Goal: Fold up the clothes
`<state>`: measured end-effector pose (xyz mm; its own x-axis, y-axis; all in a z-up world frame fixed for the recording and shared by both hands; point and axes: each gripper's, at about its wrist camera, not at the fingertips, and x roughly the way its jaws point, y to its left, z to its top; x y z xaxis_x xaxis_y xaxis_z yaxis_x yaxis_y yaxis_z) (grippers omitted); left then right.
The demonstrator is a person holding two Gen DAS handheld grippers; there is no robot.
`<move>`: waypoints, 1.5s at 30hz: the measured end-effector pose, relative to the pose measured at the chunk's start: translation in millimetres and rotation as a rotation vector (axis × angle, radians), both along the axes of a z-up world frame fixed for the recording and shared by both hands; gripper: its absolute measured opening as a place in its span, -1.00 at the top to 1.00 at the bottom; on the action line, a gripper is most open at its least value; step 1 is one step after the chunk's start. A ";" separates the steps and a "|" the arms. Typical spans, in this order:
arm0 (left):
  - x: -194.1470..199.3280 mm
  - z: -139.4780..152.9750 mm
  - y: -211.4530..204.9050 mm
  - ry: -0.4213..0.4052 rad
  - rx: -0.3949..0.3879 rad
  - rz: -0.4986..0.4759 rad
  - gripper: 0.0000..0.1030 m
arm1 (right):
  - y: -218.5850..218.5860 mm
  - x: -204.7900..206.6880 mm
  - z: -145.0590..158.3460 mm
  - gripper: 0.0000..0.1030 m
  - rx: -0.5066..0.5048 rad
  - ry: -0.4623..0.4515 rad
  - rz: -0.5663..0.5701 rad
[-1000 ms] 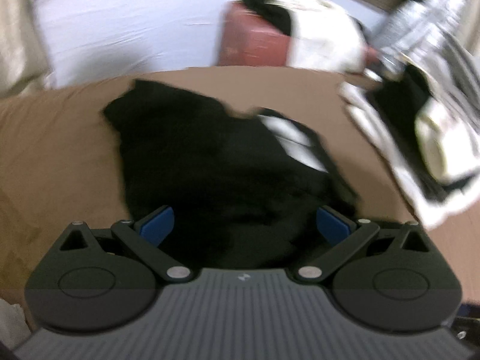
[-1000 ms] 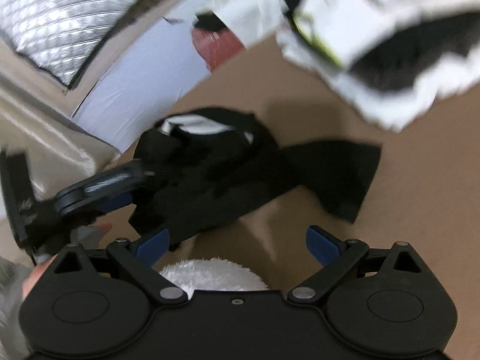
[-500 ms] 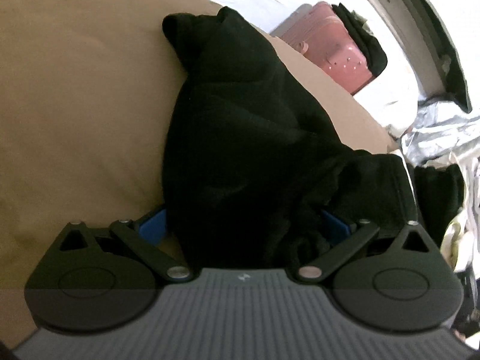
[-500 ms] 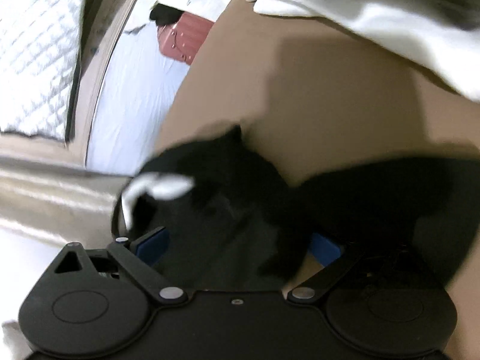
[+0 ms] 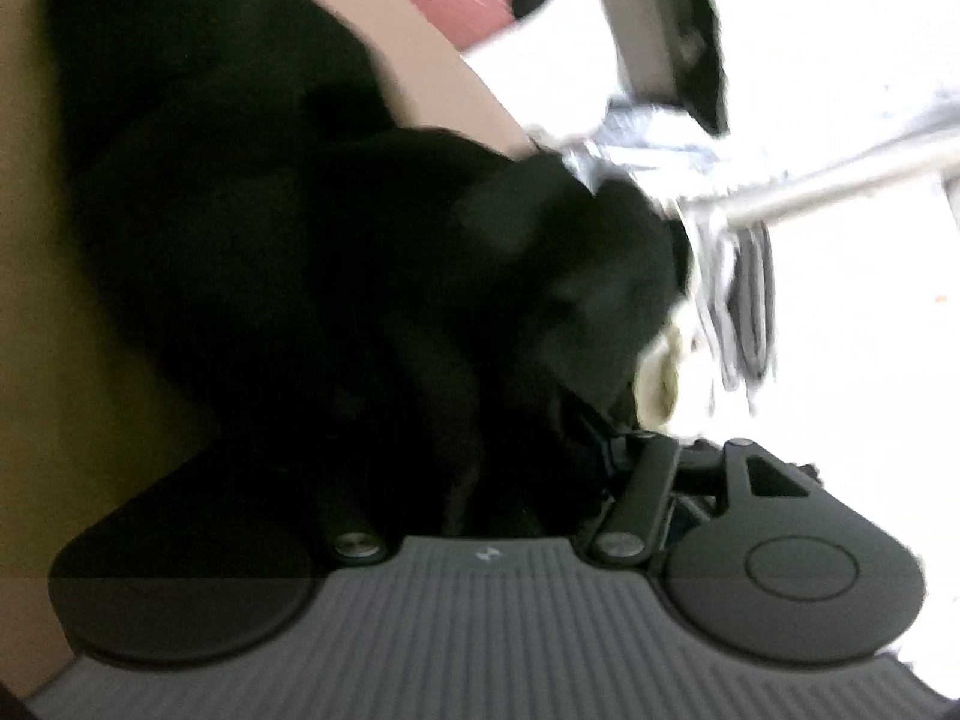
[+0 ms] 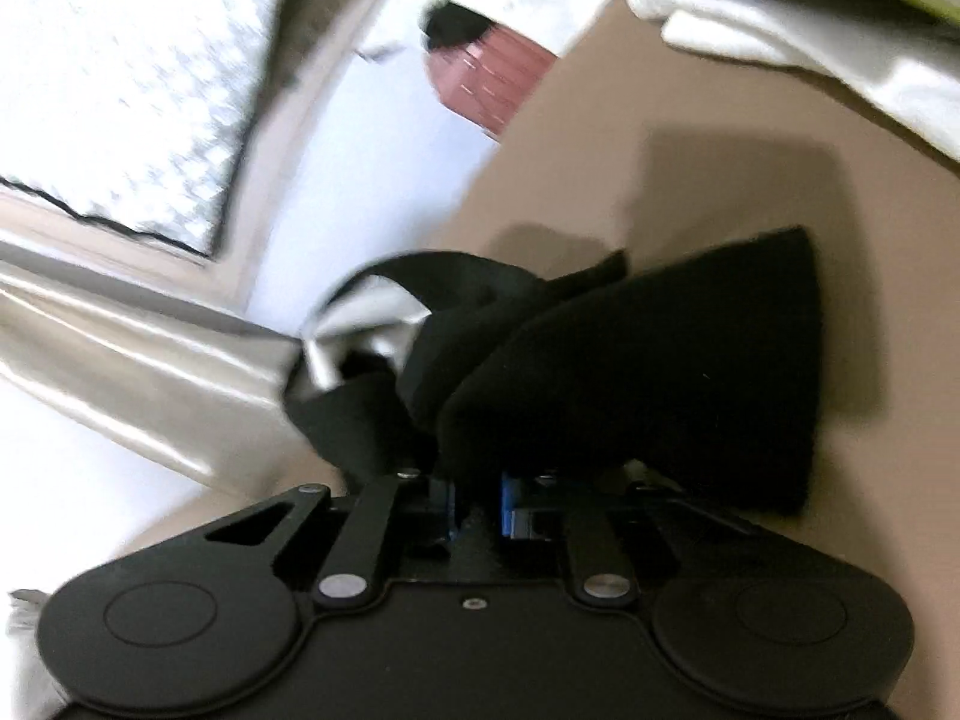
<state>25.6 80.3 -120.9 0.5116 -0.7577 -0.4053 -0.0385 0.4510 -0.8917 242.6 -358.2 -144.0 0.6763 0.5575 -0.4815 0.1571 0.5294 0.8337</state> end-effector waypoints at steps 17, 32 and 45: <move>-69.6 157.6 -187.9 -0.236 -0.132 -0.517 -0.25 | -76.4 -256.3 108.2 0.76 0.246 -0.381 -0.407; -72.4 163.7 -345.1 -0.382 0.428 -0.684 -0.34 | -178.6 -540.3 165.6 0.21 -0.469 -0.240 -0.783; -33.2 83.5 -270.3 -0.273 0.529 -0.627 -0.38 | -205.6 -512.5 74.1 -0.26 -0.460 0.145 -0.790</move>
